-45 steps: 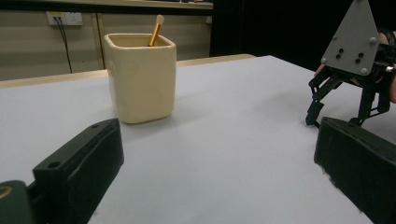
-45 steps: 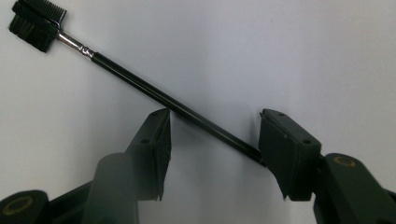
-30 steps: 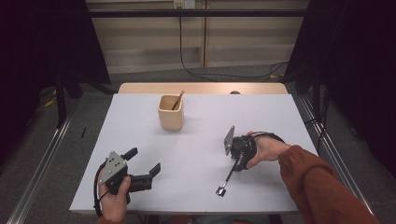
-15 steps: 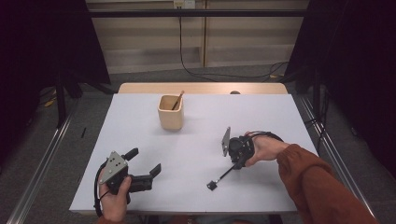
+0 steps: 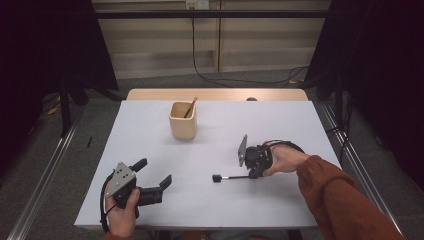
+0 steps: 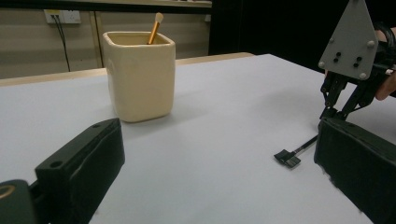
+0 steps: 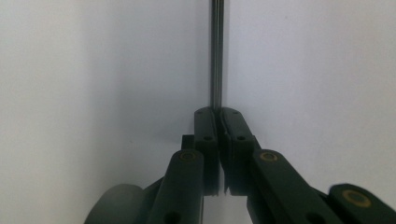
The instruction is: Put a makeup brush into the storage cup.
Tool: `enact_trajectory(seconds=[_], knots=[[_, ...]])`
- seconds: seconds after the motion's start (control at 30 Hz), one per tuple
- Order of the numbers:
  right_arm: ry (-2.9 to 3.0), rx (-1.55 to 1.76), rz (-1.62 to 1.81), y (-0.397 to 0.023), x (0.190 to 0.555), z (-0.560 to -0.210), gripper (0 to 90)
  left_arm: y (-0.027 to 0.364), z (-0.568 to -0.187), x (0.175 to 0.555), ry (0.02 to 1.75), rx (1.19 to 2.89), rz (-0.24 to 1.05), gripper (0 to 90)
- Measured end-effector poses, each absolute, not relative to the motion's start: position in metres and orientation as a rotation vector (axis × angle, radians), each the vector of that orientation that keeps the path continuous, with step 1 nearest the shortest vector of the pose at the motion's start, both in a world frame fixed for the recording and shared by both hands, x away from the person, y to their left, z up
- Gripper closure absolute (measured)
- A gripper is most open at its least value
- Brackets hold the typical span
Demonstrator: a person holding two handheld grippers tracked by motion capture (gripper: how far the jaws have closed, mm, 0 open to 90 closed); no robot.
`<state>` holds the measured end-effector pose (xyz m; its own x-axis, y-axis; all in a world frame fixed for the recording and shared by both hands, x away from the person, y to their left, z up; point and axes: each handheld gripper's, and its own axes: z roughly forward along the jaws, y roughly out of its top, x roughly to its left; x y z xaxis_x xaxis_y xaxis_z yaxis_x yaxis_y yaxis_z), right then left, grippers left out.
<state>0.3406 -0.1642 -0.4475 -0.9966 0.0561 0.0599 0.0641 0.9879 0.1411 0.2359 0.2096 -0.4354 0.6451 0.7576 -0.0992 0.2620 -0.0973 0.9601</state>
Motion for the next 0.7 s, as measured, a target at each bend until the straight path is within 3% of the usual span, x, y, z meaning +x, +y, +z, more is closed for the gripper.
enact_trajectory(seconds=[0.7], knots=[[-3.07,-0.247,-0.373,-0.183,0.332,-0.449,85.7,0.209,-0.435,0.235,0.855,1.659,0.516,1.8]])
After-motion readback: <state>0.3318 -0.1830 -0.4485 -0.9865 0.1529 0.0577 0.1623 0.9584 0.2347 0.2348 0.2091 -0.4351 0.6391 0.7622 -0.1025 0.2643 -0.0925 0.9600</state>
